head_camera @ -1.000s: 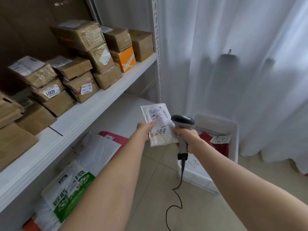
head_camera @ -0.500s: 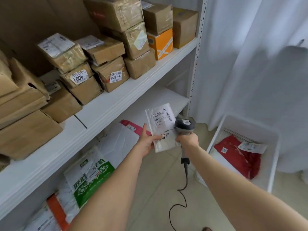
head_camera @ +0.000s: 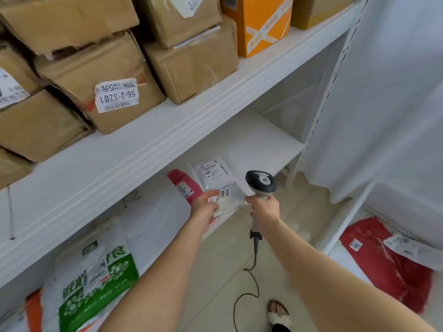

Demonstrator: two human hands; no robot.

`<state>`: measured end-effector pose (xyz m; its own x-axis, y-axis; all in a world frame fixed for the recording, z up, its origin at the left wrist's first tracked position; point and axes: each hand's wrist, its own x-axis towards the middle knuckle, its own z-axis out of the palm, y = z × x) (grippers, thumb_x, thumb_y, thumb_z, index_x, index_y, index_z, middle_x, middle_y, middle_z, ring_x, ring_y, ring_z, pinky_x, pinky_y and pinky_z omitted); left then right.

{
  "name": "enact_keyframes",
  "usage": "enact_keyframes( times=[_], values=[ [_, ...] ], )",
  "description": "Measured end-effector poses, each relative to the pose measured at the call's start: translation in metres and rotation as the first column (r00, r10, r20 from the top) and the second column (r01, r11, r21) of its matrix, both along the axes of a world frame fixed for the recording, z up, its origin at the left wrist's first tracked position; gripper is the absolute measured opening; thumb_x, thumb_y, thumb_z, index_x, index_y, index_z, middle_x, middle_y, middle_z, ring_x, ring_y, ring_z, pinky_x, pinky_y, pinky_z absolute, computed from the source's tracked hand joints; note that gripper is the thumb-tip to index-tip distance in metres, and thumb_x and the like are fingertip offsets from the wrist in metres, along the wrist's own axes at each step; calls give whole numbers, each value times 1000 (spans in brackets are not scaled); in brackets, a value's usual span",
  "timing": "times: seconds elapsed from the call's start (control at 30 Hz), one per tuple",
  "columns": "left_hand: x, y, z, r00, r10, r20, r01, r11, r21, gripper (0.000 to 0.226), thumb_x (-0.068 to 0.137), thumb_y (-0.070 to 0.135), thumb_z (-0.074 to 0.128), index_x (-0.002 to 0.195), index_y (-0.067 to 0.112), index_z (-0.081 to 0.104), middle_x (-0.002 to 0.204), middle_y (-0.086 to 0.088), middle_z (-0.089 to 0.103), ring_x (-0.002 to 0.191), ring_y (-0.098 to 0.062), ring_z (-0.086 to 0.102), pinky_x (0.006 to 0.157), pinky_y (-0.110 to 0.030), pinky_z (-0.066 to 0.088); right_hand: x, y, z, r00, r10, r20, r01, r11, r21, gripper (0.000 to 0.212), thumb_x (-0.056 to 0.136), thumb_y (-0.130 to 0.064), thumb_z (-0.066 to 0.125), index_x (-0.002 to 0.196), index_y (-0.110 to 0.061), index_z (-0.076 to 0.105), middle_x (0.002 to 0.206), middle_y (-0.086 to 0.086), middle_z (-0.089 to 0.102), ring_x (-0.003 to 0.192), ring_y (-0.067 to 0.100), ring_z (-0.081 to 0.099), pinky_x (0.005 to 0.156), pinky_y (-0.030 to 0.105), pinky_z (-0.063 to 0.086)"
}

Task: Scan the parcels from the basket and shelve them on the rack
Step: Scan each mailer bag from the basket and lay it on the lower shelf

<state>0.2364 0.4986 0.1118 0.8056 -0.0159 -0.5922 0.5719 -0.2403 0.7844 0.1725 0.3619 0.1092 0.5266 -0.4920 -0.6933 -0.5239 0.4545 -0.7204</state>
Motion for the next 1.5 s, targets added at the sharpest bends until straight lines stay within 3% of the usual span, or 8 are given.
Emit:
enact_keyframes(
  times=[0.2,0.4,0.63,0.83,0.97,1.13,1.27,1.5],
  values=[
    [44,-17,-63,991,84,-106,-84,996,9,61,84,-23,40,95,28,70,150,-11,34,106,-25,56,81,-38,57,33,-8,-64,998,60,-22,-60,998,4,18,79,-11,74,83,-17,57,73,3,60,69,19,58,85,44,54],
    [75,-23,-109,988,46,-146,-45,999,10,66,83,-24,38,127,21,60,149,-13,35,98,-27,59,89,-49,53,54,-3,-107,998,53,-35,-51,997,54,18,79,-10,73,82,-16,57,76,1,60,64,15,59,80,42,54],
    [79,-26,-123,956,-169,-240,213,962,173,47,85,-14,44,112,24,52,102,-14,56,70,-20,53,58,-28,41,53,-3,-118,997,57,-48,-54,997,64,20,80,-10,74,95,-13,60,81,2,63,70,15,61,73,34,54],
    [74,-28,-117,985,-80,-155,118,960,255,51,84,-9,46,129,14,56,110,-15,65,73,-23,63,61,-31,52,39,-2,-103,1000,-3,-2,3,992,124,16,82,-7,72,85,-14,58,79,1,62,72,15,62,60,26,50],
    [59,-33,-96,994,-102,-30,106,922,373,36,89,3,51,123,11,60,114,-11,64,87,-28,66,66,-24,56,18,-2,-78,996,-83,23,78,980,182,14,83,-5,70,81,-12,58,76,2,62,64,13,60,57,25,47],
    [21,-50,-69,968,-231,-96,250,911,327,24,80,-4,53,67,16,56,69,-6,49,67,-22,46,68,-27,41,-26,-6,-38,965,-250,76,225,942,247,20,81,1,64,68,-10,55,64,8,57,57,17,51,58,30,41],
    [-18,-76,-51,938,-335,-87,345,882,321,35,84,0,54,117,8,65,113,-15,64,104,-29,60,89,-38,51,-76,-20,-12,907,-409,96,368,885,286,22,83,4,61,68,-11,54,62,8,56,57,18,50,59,31,40],
    [-111,-147,-34,872,-481,-97,487,827,279,34,89,3,54,122,11,62,117,-9,59,93,-20,49,79,-30,45,-179,-72,3,766,-642,39,605,740,295,14,86,1,61,83,-10,53,65,7,57,57,15,53,57,26,43]
  ],
)
